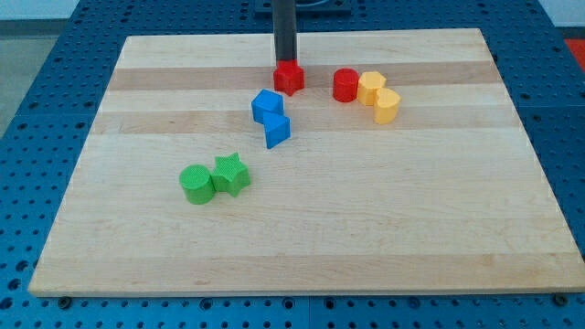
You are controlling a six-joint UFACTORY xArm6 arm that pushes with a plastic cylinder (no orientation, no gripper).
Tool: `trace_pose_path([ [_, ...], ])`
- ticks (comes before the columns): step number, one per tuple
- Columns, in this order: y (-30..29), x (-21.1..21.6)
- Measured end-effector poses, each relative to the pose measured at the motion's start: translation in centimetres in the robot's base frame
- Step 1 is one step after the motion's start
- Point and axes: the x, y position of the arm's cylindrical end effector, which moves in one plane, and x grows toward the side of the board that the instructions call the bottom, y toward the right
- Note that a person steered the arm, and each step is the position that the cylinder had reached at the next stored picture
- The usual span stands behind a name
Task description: Slide red star closer to blue cube
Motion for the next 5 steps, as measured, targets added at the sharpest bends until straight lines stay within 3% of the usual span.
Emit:
trace_pose_path([
  [5, -3.3, 4.2],
])
